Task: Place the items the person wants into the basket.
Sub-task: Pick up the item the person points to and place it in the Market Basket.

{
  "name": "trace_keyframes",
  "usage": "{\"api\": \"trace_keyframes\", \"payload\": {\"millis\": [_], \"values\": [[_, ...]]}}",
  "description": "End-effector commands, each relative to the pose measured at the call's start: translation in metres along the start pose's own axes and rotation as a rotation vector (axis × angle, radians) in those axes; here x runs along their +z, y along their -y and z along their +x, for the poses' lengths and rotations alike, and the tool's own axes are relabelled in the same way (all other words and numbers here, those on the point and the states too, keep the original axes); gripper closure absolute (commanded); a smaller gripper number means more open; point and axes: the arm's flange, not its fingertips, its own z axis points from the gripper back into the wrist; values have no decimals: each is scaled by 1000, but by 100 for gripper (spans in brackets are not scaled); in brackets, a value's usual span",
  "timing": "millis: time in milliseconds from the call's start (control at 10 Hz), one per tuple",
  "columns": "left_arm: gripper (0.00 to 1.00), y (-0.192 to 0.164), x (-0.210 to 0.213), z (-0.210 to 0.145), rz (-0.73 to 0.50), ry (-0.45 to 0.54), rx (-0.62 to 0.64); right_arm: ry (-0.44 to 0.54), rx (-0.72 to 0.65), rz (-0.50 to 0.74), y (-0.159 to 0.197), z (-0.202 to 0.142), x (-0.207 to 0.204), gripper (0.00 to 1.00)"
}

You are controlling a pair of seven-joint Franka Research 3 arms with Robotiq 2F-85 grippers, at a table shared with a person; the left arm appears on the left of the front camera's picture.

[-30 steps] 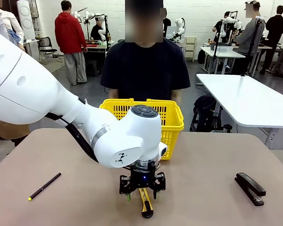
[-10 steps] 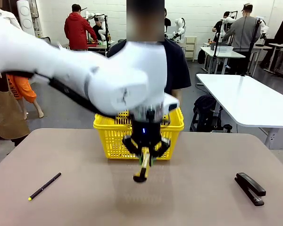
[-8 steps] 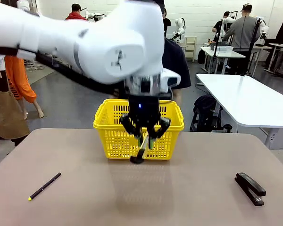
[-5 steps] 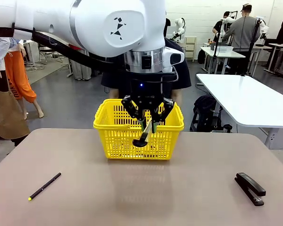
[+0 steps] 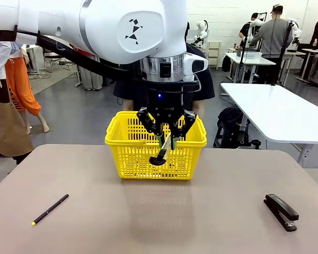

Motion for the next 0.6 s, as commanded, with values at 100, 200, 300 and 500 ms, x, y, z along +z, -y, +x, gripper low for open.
{"api": "trace_keyframes", "payload": {"millis": [100,200,300,500], "values": [[74,0,0,0,0,0,0,12,8,5,0,0,1,0],[74,-15,7,24,-50,40,-34,12,8,5,0,0,1,0],[74,-37,9,63,-71,25,-76,12,8,5,0,0,1,0],[74,-71,3,111,-55,46,-217,12,8,5,0,0,1,0]]}}
